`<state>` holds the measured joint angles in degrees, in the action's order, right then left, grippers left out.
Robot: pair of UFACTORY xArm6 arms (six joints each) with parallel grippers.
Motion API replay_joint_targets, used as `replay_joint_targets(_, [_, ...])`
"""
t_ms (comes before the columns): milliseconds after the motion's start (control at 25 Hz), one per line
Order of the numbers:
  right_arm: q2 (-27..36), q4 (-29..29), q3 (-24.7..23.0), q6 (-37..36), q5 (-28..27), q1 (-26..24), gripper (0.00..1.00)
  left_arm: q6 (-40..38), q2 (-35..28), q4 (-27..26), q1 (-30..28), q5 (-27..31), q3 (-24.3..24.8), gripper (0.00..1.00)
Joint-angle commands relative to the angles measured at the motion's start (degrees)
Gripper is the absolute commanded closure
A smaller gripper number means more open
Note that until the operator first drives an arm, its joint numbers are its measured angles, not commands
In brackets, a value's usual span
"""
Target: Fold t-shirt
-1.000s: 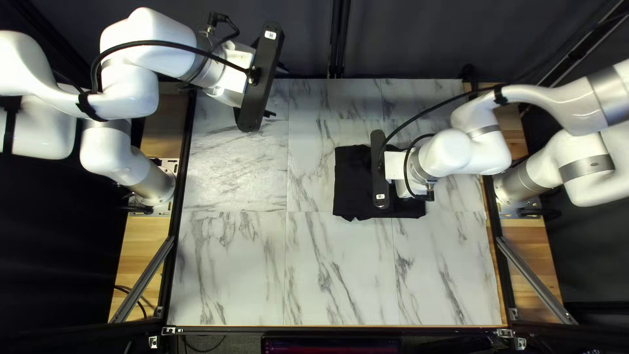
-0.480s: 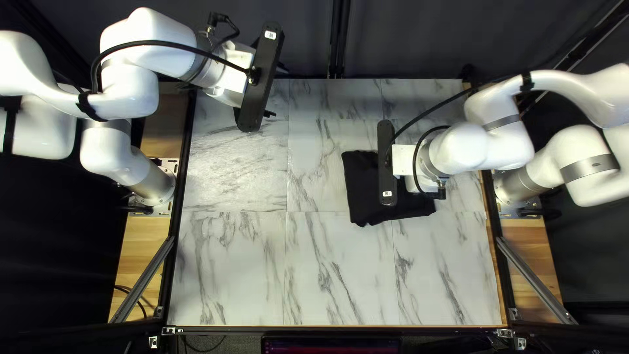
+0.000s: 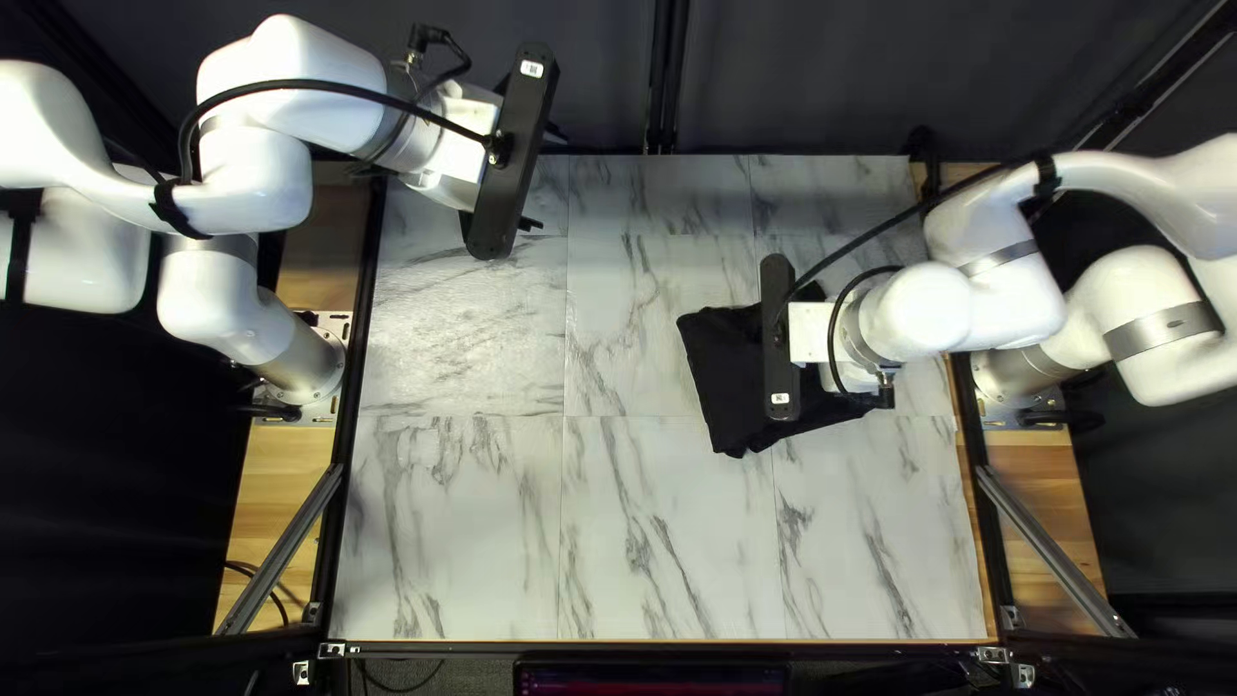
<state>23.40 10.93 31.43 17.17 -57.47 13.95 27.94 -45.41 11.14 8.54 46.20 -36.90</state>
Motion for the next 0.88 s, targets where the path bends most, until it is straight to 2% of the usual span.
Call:
replay_joint_targets(40, [0.6, -2.8, -5.8, -4.2, 5.8, -1.2, 1.0, 0.0, 0.0, 0.0, 0.0, 0.0, 0.0, 0.0])
replay_joint_targets(320, [-5.1, -9.5, -10.3, -12.7, 15.5, 0.0, 1.0, 0.0, 0.0, 0.0, 0.0, 0.0, 0.0, 0.0])
replay_joint_targets(440, [-10.1, -12.2, -7.9, -16.5, 17.6, 0.2, 1.0, 0.0, 0.0, 0.0, 0.0, 0.0, 0.0, 0.0])
replay_joint_targets(480, [-10.9, -13.2, -7.4, -18.2, 17.7, 0.0, 0.38, 0.0, 0.0, 0.0, 0.0, 0.0, 0.0, 0.0])
replay_joint_targets(520, [-10.7, -13.6, -7.2, -19.1, 17.4, -0.4, 0.0, 0.0, 0.0, 0.0, 0.0, 0.0, 0.0, 0.0])
replay_joint_targets(640, [-8.5, -13.6, -6.8, -19.6, 15.3, -1.2, 0.0, 0.0, 0.0, 0.0, 0.0, 0.0, 0.0, 0.0])
replay_joint_targets(880, [1.1, -9.9, -5.1, -18.6, 7.4, -4.8, 0.0, 0.0, 0.0, 0.0, 0.0, 0.0, 0.0, 0.0])
